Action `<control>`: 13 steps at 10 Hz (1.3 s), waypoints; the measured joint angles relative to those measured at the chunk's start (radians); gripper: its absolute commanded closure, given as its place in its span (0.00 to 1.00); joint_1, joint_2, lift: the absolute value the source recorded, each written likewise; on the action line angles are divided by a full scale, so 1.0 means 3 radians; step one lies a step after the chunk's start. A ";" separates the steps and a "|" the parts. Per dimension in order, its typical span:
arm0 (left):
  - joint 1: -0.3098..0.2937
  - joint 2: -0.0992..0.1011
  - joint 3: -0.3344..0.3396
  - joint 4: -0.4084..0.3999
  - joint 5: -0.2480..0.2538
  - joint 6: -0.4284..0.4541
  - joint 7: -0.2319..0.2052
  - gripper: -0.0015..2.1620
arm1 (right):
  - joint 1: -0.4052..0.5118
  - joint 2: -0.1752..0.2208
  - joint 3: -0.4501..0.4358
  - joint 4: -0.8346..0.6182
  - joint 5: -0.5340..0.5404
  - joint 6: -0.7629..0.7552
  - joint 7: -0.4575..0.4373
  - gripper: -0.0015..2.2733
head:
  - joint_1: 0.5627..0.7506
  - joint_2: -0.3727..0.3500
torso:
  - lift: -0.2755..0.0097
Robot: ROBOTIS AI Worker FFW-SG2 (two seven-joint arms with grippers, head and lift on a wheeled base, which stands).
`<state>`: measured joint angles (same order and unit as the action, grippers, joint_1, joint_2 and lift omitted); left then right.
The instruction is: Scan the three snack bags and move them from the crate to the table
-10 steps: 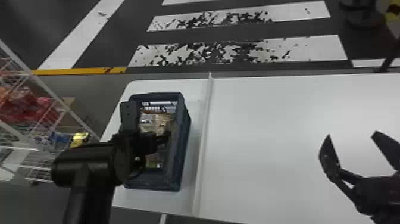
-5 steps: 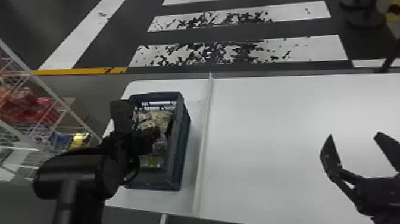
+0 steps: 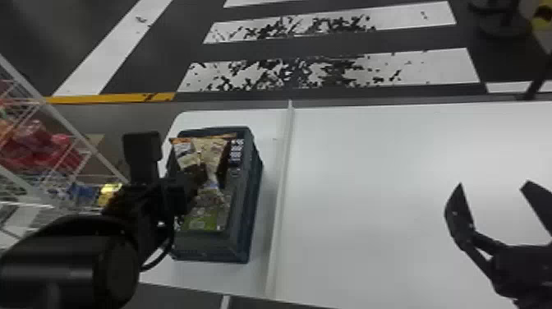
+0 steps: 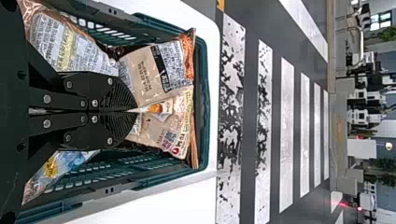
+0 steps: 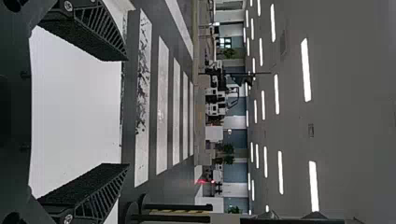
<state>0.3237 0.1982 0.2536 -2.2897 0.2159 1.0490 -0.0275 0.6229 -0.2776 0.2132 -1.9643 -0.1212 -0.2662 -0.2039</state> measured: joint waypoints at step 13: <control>0.0185 -0.0147 -0.1857 0.0349 -0.0578 -0.1770 -0.1183 0.90 | 0.0009 0.0040 -0.0164 -0.0301 -0.0077 -0.0009 -0.0021 0.03 | 0.70 0.14 | 0.75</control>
<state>0.3793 0.1541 -0.3035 -2.1849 0.0426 0.5179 -0.3824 0.6257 -0.2657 0.1640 -2.0547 -0.1442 -0.2689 -0.2101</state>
